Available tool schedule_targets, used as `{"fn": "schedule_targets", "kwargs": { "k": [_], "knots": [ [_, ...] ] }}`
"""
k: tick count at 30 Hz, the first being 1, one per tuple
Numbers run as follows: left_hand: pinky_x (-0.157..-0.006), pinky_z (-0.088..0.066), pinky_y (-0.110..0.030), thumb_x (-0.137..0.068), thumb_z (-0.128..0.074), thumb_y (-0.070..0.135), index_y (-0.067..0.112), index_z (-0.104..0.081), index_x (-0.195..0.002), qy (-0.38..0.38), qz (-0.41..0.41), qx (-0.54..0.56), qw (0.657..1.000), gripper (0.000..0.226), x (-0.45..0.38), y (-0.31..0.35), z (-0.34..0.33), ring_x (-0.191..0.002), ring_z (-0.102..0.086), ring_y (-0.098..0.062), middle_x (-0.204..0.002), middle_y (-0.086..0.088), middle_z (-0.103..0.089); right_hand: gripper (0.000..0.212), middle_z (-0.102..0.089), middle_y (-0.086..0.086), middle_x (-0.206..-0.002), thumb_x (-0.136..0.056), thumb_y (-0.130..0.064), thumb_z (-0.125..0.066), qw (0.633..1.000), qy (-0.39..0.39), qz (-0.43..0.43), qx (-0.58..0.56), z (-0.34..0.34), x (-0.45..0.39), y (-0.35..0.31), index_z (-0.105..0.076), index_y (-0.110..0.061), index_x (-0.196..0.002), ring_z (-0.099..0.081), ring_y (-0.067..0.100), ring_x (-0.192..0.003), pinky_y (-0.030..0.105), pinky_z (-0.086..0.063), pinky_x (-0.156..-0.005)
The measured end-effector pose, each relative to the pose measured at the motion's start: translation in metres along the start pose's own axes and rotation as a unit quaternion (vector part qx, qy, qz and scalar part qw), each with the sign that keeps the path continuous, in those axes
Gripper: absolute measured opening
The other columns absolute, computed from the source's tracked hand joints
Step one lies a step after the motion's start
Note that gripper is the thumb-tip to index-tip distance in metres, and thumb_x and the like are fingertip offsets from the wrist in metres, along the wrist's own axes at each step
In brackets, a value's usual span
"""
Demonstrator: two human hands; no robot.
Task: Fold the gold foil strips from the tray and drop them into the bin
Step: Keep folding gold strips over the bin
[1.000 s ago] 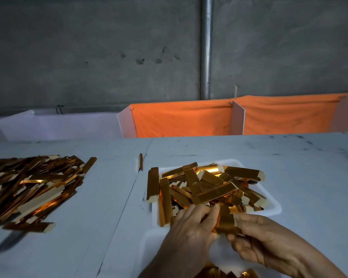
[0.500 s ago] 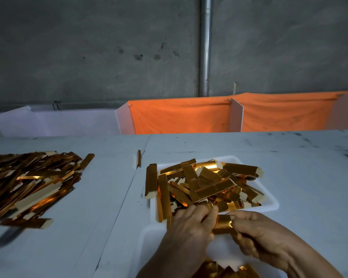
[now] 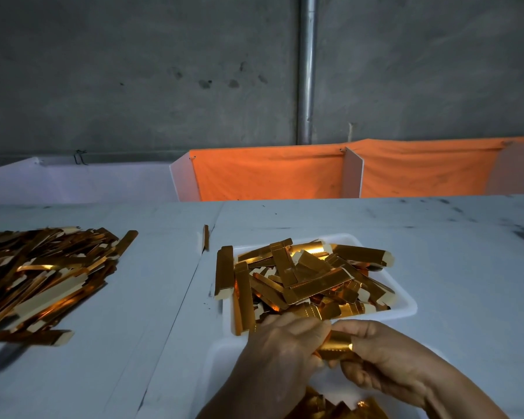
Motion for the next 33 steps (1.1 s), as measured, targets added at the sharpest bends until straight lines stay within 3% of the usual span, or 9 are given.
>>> {"fn": "schedule_targets", "kwargs": {
  "k": [5,8,12,14,17,22,26,29,33],
  "knots": [
    [-0.094,-0.007,-0.006,-0.096,-0.049,0.027,0.023,-0.039,-0.143,-0.021,0.001,0.012,1.0,0.048,-0.002,0.0,-0.005,-0.129,-0.04,-0.009,-0.141,0.006,-0.049,0.015,-0.063,0.021,-0.072,-0.081,0.011,-0.061,0.997,0.004,0.019,0.071,0.0,0.001,-0.006,-0.071,0.002,-0.087,-0.05,0.01,-0.035,0.015,-0.038,-0.034],
    [-0.092,-0.013,-0.005,-0.099,-0.043,0.028,0.025,-0.042,-0.14,-0.053,0.005,0.007,0.999,0.041,-0.003,-0.001,-0.009,-0.126,-0.04,-0.005,-0.138,0.006,-0.05,0.015,-0.065,0.023,-0.078,-0.079,0.01,-0.064,0.995,0.006,0.017,0.095,-0.002,0.002,-0.007,-0.068,0.005,-0.093,-0.055,0.011,-0.038,0.016,-0.042,-0.037],
    [-0.093,-0.015,-0.004,-0.098,-0.045,0.031,0.029,-0.039,-0.142,-0.034,0.013,0.015,0.999,0.045,-0.003,-0.001,-0.006,-0.125,-0.039,-0.003,-0.139,0.008,-0.049,0.019,-0.068,0.025,-0.08,-0.086,0.01,-0.057,0.998,0.019,-0.004,0.062,-0.001,0.004,-0.005,-0.063,0.01,-0.105,-0.061,0.014,-0.044,0.017,-0.047,-0.04],
    [-0.1,-0.023,-0.012,-0.098,-0.046,0.03,0.031,-0.032,-0.146,-0.038,0.02,0.026,0.999,0.05,-0.003,-0.002,-0.008,-0.125,-0.034,-0.004,-0.14,0.007,-0.044,0.019,-0.067,0.02,-0.07,-0.092,0.007,-0.051,0.998,0.028,-0.003,0.05,0.002,0.006,-0.007,-0.062,0.008,-0.107,-0.062,0.014,-0.046,0.017,-0.048,-0.041],
    [-0.103,-0.033,-0.022,-0.098,-0.044,0.032,0.031,-0.032,-0.145,-0.032,0.032,0.061,0.997,0.048,-0.002,-0.006,-0.012,-0.122,-0.035,-0.002,-0.137,0.007,-0.044,0.022,-0.067,0.02,-0.072,-0.096,0.0,-0.047,0.999,0.036,-0.004,0.034,0.007,0.01,-0.009,-0.061,0.005,-0.112,-0.062,0.016,-0.051,0.02,-0.051,-0.045],
    [-0.098,-0.033,-0.011,-0.1,-0.04,0.03,0.031,-0.035,-0.143,-0.003,0.057,0.116,0.992,0.044,-0.003,-0.014,-0.011,-0.12,-0.035,0.006,-0.135,0.012,-0.045,0.025,-0.059,0.018,-0.066,-0.076,-0.01,-0.063,0.997,0.076,0.021,-0.022,0.015,0.019,-0.018,-0.064,0.005,-0.096,-0.056,0.017,-0.044,0.022,-0.049,-0.039],
    [-0.098,-0.033,-0.014,-0.099,-0.039,0.036,0.036,-0.035,-0.143,0.008,0.072,0.121,0.99,0.044,-0.001,-0.015,-0.01,-0.12,-0.032,0.007,-0.132,0.02,-0.041,0.016,-0.057,0.018,-0.063,-0.086,-0.005,-0.056,0.994,0.092,0.046,-0.024,0.012,0.019,-0.021,-0.063,0.006,-0.096,-0.055,0.017,-0.042,0.021,-0.047,-0.038],
    [-0.086,-0.033,-0.004,-0.092,-0.044,0.046,0.046,-0.042,-0.135,0.028,0.133,0.202,0.97,0.043,0.001,-0.025,-0.008,-0.114,-0.037,0.011,-0.12,0.034,-0.041,0.026,-0.06,0.02,-0.067,-0.084,-0.014,-0.058,0.993,0.097,0.071,-0.013,0.011,0.02,-0.026,-0.063,0.006,-0.099,-0.059,0.02,-0.049,0.023,-0.051,-0.043],
    [-0.079,-0.04,-0.007,-0.081,-0.051,0.051,0.052,-0.048,-0.123,0.014,0.197,0.272,0.942,0.043,0.005,-0.033,-0.011,-0.109,-0.044,0.006,-0.109,0.041,-0.042,0.027,-0.066,0.024,-0.075,-0.083,-0.025,-0.057,0.987,0.123,0.101,0.036,0.013,0.023,-0.032,-0.065,-0.001,-0.094,-0.063,0.023,-0.057,0.025,-0.053,-0.05]
  ]
}}
Point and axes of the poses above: each hand's wrist, its own x-axis away from the middle knuckle, its own z-axis out of the back of the hand, y = z × x, the point moved 8 cm from there along -x, towards the middle knuckle
